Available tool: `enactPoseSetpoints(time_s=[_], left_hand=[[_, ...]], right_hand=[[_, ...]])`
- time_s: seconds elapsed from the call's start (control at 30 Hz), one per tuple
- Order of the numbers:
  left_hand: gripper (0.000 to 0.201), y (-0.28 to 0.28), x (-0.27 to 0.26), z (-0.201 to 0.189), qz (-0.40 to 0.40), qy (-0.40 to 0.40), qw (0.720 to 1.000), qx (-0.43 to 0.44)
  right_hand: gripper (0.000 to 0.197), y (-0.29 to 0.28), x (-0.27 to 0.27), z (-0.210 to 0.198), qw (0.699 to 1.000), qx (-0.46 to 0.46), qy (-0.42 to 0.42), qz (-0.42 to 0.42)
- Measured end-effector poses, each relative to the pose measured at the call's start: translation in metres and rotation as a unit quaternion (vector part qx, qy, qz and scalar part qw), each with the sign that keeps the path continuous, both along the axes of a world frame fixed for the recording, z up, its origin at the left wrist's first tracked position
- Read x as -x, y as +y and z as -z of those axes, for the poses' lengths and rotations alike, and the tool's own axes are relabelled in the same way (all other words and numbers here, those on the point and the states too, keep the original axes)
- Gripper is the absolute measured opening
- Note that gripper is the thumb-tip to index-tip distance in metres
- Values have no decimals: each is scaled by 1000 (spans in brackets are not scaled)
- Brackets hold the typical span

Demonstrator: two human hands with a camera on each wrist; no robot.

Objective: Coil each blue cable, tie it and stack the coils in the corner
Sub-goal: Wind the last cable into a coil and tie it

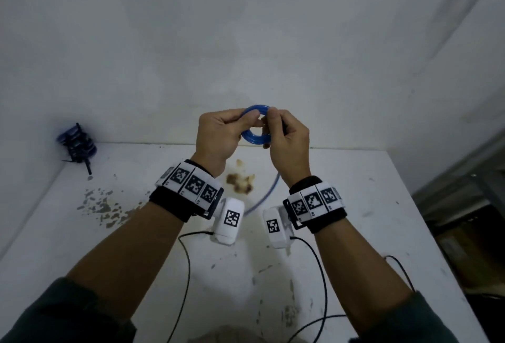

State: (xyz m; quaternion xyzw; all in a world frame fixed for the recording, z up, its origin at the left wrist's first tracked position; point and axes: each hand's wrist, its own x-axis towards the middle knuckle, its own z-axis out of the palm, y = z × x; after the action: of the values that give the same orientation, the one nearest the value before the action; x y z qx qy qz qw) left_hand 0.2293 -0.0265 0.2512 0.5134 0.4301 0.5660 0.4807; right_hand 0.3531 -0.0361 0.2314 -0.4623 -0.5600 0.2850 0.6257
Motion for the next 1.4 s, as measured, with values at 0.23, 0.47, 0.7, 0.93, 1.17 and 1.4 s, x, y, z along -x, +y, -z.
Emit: enactPoseSetpoints(time_s=[0.23, 0.47, 0.7, 0.93, 1.17, 1.4], left_hand=[[13, 4, 22, -1, 112, 125, 986, -15], [13, 3, 10, -12, 1, -42, 999, 31], [14, 1, 8, -4, 13, -89, 990, 108], [11, 13, 25, -12, -22, -78, 994, 69], [8, 8, 59, -15, 98, 231, 968, 7], [4, 12, 46, -20, 154, 309, 938, -34]], right_hand=[[25, 7, -23, -8, 985, -13, -148, -84], [27, 8, -19, -7, 994, 17, -14, -105], [35, -6, 6, 15, 997, 15, 18, -79], [29, -10, 7, 27, 998, -19, -49, -26], [30, 5, -55, 15, 986, 14, -164, -37], [26, 6, -37, -11, 948, 51, -267, -167]])
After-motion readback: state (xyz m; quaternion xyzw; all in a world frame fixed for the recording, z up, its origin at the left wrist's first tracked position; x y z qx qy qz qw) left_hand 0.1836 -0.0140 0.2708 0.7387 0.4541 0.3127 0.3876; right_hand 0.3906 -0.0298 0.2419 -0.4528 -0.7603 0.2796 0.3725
